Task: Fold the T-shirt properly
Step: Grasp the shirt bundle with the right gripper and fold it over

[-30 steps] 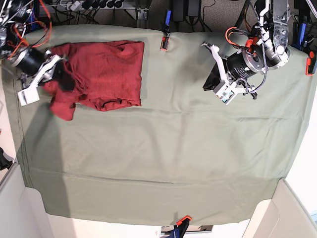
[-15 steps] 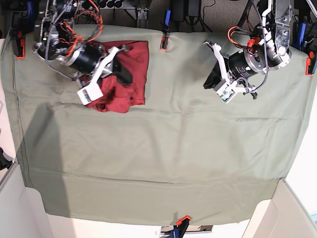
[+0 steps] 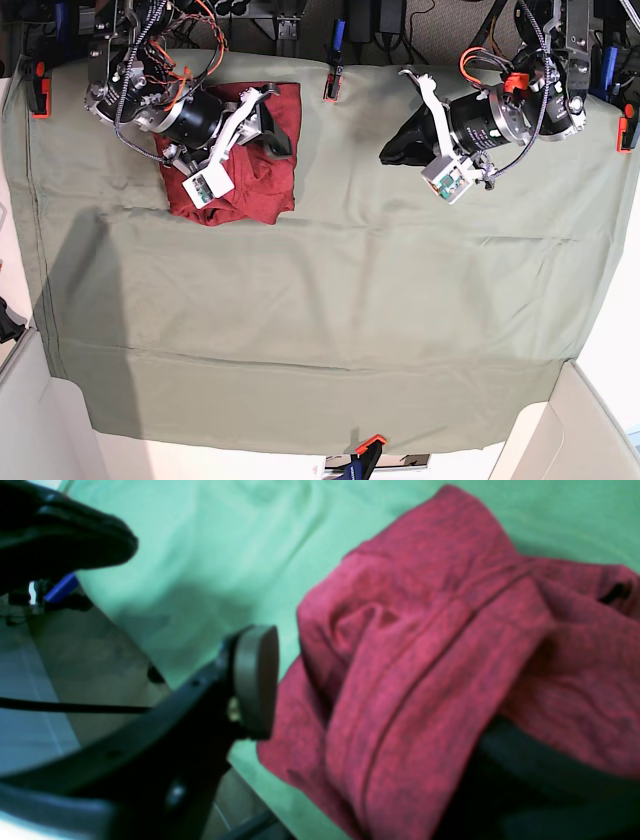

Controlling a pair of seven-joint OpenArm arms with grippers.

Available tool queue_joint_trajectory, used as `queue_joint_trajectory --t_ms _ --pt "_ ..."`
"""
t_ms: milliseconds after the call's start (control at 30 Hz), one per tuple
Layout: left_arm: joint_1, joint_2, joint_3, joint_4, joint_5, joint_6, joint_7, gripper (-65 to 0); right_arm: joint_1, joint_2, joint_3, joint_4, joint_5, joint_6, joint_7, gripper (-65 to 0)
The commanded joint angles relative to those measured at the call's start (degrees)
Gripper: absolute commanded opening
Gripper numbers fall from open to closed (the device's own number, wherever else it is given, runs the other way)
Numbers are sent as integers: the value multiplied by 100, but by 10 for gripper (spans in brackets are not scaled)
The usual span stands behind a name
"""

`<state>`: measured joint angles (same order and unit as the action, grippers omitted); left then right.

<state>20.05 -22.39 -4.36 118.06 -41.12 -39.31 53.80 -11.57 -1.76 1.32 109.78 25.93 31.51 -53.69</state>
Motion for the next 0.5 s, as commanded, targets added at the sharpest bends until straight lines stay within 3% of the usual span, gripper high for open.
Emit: queue_joint_trajectory --t_ms 0,267,467 --pt "31 -48 -22 74 -149 -69 -81 -641 59 -15 -4 214 247 2 116 -353" --pt "358 -46 -17 74 -330 -69 -85 -641 59 -15 -7 734 280 48 70 -353" --pt "472 24 -11 72 -540 -69 -92 -641 57 -15 -116 745 870 195 -170 -354"
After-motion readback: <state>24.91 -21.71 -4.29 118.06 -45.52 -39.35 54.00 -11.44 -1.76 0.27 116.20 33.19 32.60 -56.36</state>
